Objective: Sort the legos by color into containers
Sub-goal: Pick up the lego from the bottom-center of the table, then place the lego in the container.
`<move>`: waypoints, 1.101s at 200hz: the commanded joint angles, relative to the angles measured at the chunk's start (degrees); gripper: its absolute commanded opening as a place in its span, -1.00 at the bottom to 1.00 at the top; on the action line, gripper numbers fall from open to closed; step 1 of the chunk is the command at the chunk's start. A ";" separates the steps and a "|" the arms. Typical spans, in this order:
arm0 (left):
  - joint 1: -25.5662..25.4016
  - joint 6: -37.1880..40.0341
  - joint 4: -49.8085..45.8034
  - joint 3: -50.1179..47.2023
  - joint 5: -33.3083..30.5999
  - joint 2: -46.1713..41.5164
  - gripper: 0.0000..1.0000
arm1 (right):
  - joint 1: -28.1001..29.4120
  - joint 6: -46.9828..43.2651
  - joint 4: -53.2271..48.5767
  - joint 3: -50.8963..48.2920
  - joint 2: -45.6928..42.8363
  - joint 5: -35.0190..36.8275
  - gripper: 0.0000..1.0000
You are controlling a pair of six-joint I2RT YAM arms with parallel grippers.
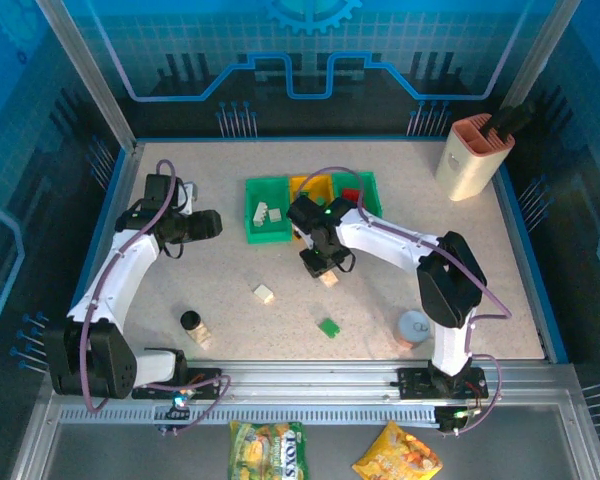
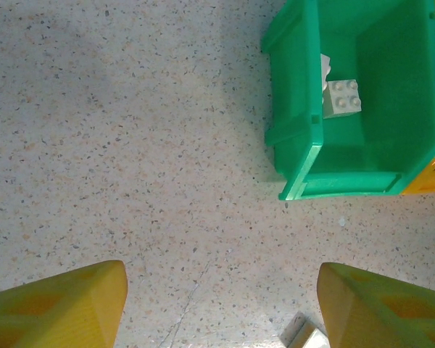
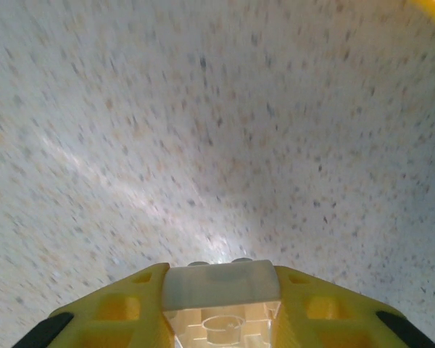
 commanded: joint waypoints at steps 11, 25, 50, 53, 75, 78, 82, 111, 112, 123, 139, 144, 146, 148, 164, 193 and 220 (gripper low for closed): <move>1.02 1.01 0.51 -0.64 0.69 -1.28 0.41 | -0.26 8.09 6.96 3.60 2.49 -1.49 -0.43; 1.12 1.00 0.54 -0.70 0.88 -1.23 0.42 | -0.30 10.16 9.45 4.83 3.38 -1.69 -0.44; 1.20 0.92 0.72 -0.76 1.23 -1.09 0.42 | -0.44 10.17 12.85 7.60 6.00 -2.36 -0.44; 1.28 0.98 0.79 -0.71 1.15 -1.06 0.42 | -0.51 9.68 13.06 8.29 6.51 -2.64 -0.44; 1.87 0.96 1.03 -0.75 1.43 -0.96 0.42 | -0.38 4.03 12.99 12.97 9.70 -2.60 -0.41; 2.06 0.99 1.02 -0.71 1.48 -0.96 0.42 | -0.38 2.74 13.31 13.38 10.01 -2.99 -0.40; 2.21 1.00 1.06 -0.71 1.69 -0.89 0.42 | -0.27 1.14 13.74 13.79 10.23 -3.02 -0.40; 3.16 0.54 1.52 -0.73 2.67 -0.87 0.41 | -0.57 -10.43 15.75 17.97 13.08 -3.69 -0.40; 3.15 0.50 1.51 -0.72 2.69 -0.87 0.41 | -0.59 -10.78 15.76 18.10 13.26 -3.67 -0.40; 3.35 0.47 1.59 -0.72 2.93 -0.76 0.41 | -0.55 -15.39 15.83 20.54 14.83 -3.37 -0.42; 3.64 0.30 1.60 -0.70 3.06 -0.86 0.41 | -0.51 -20.97 15.37 24.28 16.90 -2.76 -0.43; 3.78 0.29 1.70 -0.70 3.11 -0.87 0.41 | -0.51 -22.70 15.32 25.35 17.50 -2.66 -0.43; 3.80 0.27 1.73 -0.70 3.15 -0.87 0.41 | -0.47 -23.32 15.34 25.76 17.66 -2.69 -0.43; 3.83 0.20 1.72 -0.70 3.16 -0.87 0.41 | -0.51 -24.12 15.39 26.20 17.96 -2.61 -0.43; 4.21 0.07 1.84 -0.75 3.40 -0.96 0.41 | -0.51 -29.65 15.09 29.97 20.20 -2.09 -0.44; 4.56 -0.26 1.95 -0.68 3.82 -0.96 0.41 | -0.48 -37.44 12.21 38.32 25.03 0.43 -0.45; 4.87 -0.56 2.22 -0.79 4.32 -0.81 0.41 | -0.60 -43.21 10.11 44.03 29.15 0.64 -0.44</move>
